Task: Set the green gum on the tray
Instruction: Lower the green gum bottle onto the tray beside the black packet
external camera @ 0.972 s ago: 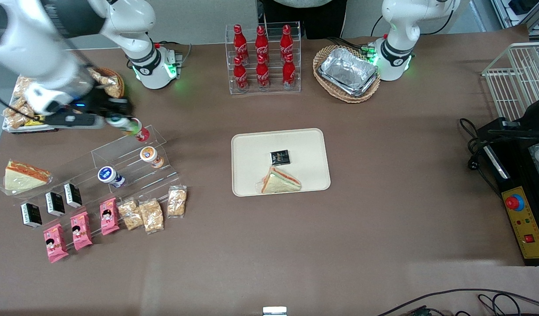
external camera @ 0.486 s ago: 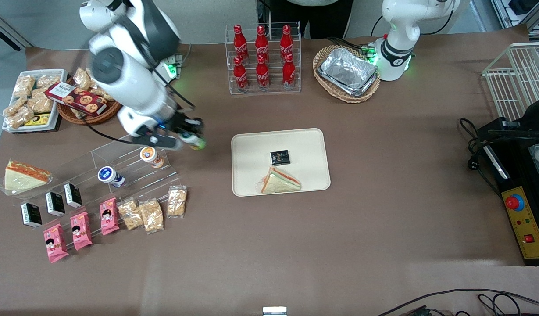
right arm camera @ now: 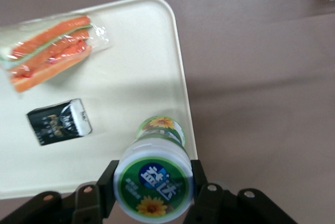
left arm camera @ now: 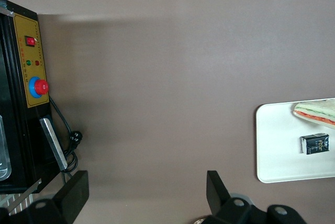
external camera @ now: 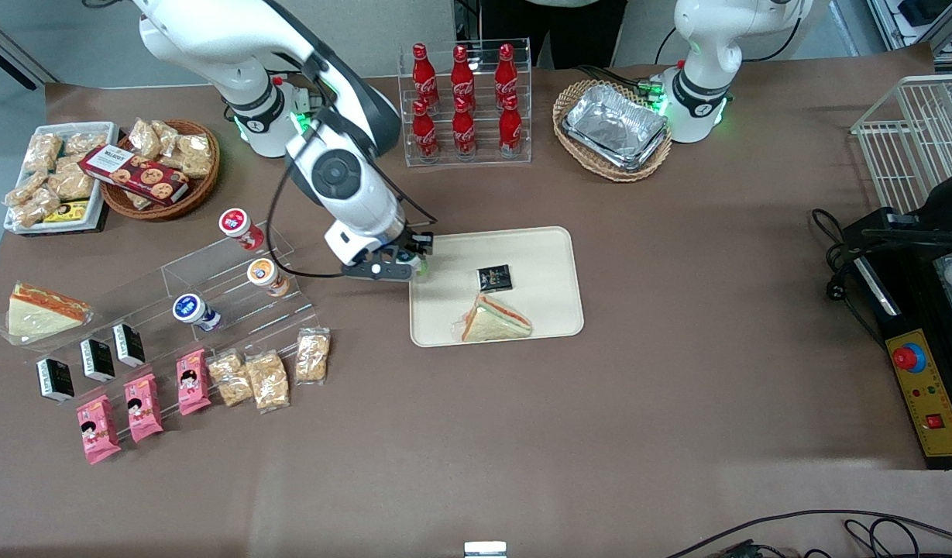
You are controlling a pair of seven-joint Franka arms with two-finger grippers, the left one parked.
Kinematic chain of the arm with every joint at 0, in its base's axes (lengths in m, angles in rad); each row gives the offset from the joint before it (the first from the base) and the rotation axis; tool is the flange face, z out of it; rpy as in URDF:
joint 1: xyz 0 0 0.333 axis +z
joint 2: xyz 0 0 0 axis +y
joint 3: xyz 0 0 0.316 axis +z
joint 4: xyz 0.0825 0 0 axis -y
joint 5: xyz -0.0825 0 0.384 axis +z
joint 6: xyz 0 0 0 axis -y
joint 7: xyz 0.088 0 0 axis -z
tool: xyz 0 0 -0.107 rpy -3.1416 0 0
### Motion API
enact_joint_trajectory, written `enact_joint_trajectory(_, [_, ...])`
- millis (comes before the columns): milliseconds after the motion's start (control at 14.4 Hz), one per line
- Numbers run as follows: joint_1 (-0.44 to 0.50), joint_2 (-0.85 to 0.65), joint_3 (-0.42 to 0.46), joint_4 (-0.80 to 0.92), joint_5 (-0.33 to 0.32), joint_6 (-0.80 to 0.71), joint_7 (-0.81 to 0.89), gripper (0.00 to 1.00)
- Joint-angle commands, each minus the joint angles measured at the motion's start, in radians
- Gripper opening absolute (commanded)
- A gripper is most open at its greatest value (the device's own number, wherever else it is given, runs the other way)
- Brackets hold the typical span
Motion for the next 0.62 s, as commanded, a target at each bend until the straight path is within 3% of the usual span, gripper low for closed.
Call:
enact_joint_trajectory(0, [0.034,0.093,0.001,-0.014,-0.153,0.089,0.122,0.0])
enact_joint_trajectory(208, [0.06,0.146,0.001,-0.014,-0.265,0.11,0.204,0.0])
enact_joint_trajectory(556, [0.082,0.161,0.001,-0.016,-0.27,0.122,0.219,0.0])
